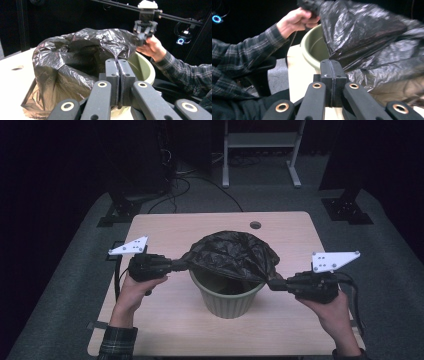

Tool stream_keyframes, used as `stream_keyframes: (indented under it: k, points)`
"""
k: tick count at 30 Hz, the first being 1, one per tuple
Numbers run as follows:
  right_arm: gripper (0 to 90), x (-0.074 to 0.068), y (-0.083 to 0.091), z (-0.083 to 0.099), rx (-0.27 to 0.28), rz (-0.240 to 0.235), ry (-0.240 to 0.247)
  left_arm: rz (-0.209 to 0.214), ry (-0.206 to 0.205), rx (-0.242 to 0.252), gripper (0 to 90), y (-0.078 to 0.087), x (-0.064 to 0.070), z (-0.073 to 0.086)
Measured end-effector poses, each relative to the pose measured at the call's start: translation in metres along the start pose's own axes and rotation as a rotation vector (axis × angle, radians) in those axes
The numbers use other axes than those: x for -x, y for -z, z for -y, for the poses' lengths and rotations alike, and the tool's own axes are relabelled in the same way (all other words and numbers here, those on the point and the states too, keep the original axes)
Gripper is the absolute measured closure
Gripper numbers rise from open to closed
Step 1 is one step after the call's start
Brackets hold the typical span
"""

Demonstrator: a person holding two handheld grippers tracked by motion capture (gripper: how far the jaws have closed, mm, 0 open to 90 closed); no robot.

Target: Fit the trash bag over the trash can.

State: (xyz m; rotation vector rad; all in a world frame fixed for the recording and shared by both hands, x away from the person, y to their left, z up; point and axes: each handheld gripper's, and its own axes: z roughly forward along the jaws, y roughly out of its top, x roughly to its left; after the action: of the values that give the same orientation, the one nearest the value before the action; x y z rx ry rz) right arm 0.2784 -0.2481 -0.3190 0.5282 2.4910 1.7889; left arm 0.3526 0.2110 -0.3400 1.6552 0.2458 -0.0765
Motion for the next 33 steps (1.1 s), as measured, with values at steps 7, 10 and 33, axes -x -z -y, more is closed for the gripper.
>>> stream_keyframes:
  k: [7,10,33]
  points:
    - [89.9,-0.014,-0.025,0.016,-0.068,-0.061,-0.007,-0.001,0.011,-0.002,87.5,0.0,-0.002,0.003]
    - [89.9,-0.014,-0.033,0.022,-0.096,-0.075,-0.012,-0.007,0.016,-0.003,87.5,0.002,-0.004,0.005]
    - [73.3,-0.026,-0.042,0.021,-0.139,-0.114,0.038,-0.064,0.001,0.044,59.6,0.02,-0.001,0.0]
